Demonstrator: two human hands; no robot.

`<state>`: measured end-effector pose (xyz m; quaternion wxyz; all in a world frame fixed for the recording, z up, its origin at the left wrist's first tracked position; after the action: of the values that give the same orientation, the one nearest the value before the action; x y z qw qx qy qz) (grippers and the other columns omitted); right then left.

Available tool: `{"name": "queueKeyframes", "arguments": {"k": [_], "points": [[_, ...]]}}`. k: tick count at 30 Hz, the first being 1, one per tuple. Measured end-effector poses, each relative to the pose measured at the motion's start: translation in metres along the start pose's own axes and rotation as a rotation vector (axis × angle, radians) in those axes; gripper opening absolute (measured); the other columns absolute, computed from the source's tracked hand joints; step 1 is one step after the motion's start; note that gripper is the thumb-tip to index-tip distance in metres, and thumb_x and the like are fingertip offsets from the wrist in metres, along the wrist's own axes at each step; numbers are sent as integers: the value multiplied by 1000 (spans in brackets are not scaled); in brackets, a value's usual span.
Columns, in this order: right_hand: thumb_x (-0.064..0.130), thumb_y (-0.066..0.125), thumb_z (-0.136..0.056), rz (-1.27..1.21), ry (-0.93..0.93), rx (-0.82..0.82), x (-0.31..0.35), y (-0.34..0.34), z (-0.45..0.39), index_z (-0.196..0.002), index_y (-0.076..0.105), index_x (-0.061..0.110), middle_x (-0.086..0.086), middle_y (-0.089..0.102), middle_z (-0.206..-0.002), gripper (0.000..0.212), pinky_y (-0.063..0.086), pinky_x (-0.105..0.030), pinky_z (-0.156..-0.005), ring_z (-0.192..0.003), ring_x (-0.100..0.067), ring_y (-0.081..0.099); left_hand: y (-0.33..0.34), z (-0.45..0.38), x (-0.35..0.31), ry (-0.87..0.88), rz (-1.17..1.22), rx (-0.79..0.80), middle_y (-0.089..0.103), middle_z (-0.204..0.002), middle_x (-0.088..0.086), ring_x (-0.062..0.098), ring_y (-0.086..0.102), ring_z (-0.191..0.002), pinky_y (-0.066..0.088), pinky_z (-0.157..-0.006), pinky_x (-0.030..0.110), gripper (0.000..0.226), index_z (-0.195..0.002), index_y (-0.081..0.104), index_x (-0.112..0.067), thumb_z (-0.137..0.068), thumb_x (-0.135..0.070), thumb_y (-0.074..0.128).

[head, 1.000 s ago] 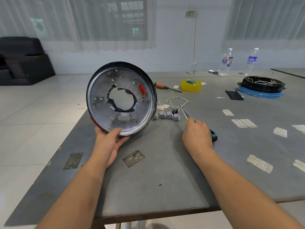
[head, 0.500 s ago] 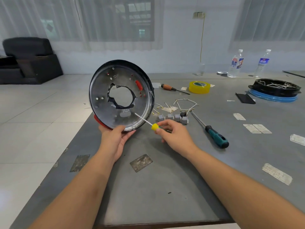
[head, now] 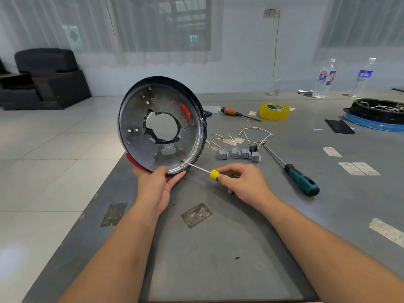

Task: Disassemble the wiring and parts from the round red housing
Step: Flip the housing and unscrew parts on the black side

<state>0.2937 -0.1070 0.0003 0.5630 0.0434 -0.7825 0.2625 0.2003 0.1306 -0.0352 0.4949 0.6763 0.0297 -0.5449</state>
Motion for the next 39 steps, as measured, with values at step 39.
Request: {"name": "queueKeyframes", "arguments": {"k": [39], "points": [[20,70,-91,926,-723,-130,80,19,45,-119,75,21,0,72,-103,29,54,-38,-50,-73,-32,69,14,17,-18,203,-198,30,55,-132,-9,27,65,-121,66,-77,47,62,-112,42,-46,-96,14,47]]}}
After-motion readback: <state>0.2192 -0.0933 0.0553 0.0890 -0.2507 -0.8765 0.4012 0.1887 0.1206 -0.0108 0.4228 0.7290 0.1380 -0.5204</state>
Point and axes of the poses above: each hand's wrist, its own z-axis away from the middle knuckle, its own y-axis out of the palm, x = y × z, the point moved 10 cm from there along -z, towards the middle knuckle
